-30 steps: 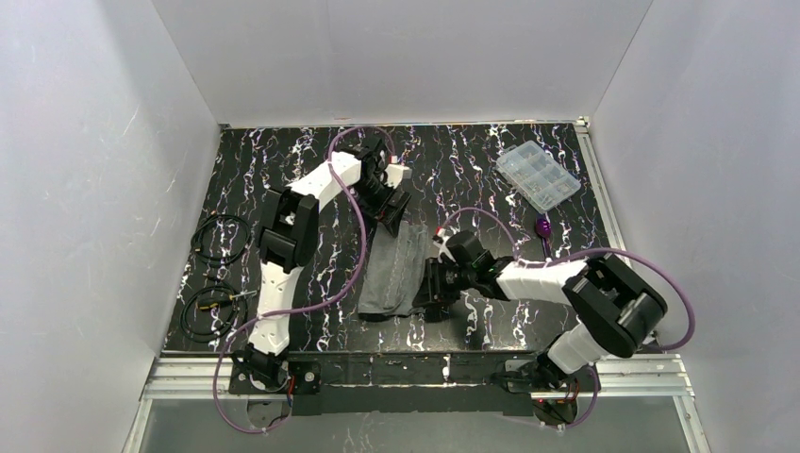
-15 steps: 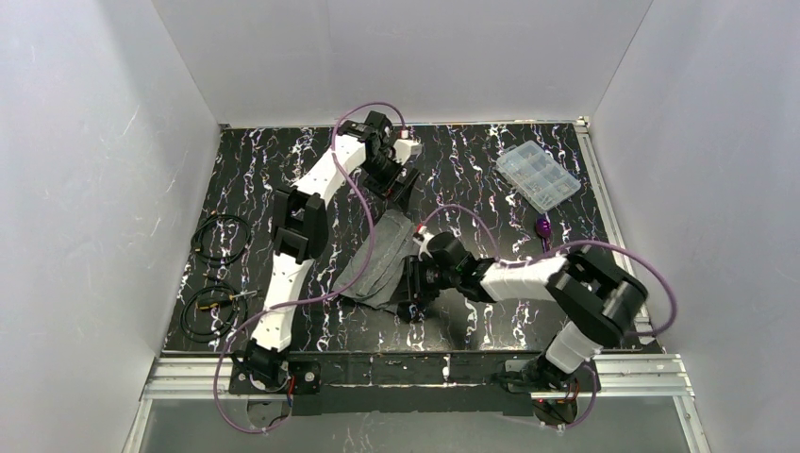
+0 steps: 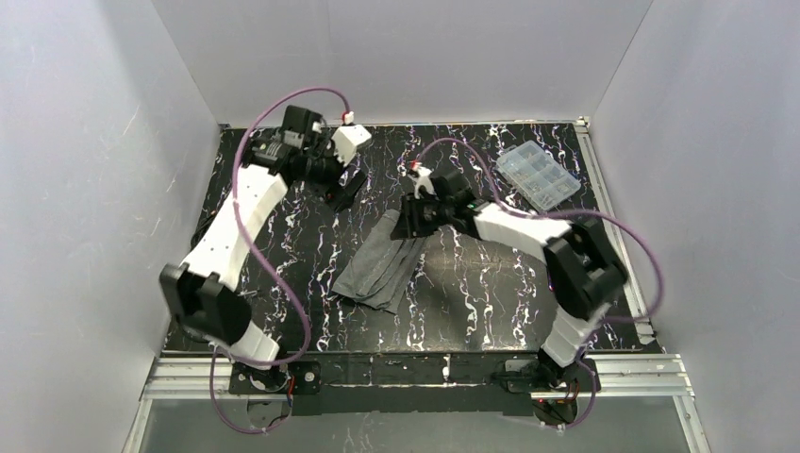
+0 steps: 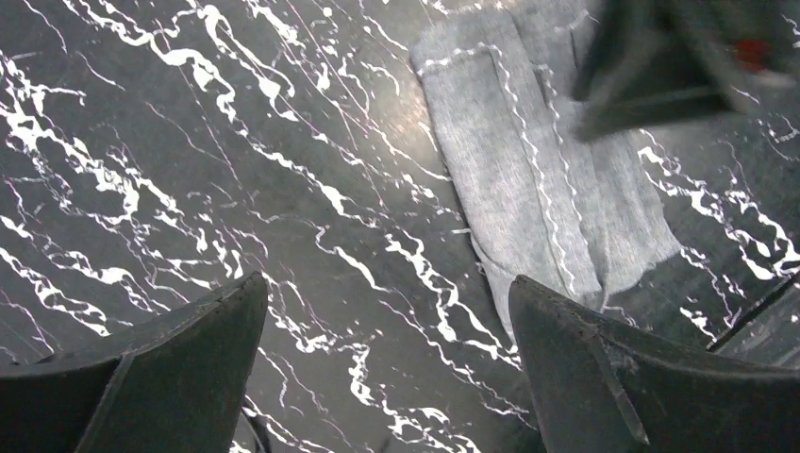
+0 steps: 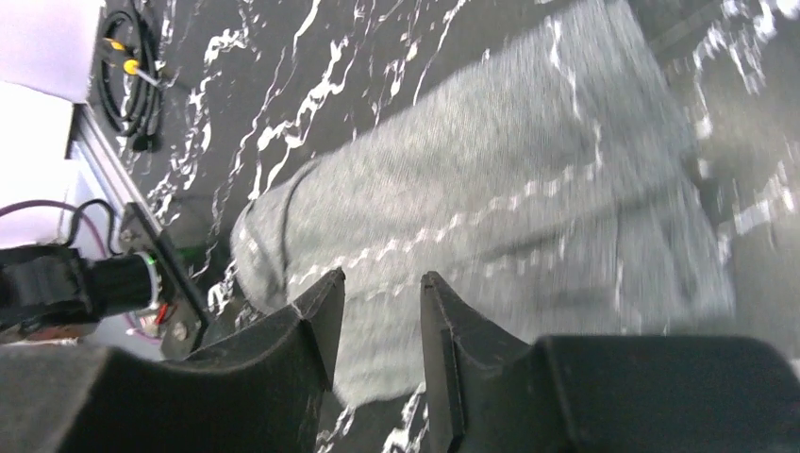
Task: Fold the napkin into a case and place the utensils inside
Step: Rotate the 2/3-rectangle-folded napkin at the center of the board.
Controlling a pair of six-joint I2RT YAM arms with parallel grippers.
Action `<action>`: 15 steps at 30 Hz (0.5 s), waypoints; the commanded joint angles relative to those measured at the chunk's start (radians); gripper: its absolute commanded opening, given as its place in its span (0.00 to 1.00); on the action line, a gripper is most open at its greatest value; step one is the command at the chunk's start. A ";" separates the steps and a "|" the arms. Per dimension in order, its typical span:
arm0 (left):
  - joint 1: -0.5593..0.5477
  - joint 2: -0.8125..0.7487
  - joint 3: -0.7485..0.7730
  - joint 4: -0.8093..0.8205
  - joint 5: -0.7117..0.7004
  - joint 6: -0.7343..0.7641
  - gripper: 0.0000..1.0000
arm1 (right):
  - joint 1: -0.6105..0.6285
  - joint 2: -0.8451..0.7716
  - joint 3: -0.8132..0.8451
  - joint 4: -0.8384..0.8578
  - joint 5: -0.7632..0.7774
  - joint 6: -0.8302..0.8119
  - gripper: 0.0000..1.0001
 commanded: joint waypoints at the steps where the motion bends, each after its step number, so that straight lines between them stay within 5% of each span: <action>1: 0.038 -0.118 -0.201 0.054 -0.024 0.010 0.99 | 0.002 0.265 0.231 -0.149 -0.152 -0.202 0.42; 7: 0.017 -0.197 -0.439 0.022 0.185 0.101 0.82 | -0.010 0.427 0.362 -0.208 -0.200 -0.241 0.40; 15: -0.136 -0.202 -0.712 0.246 0.012 0.257 0.61 | -0.066 0.444 0.264 -0.087 -0.179 -0.151 0.39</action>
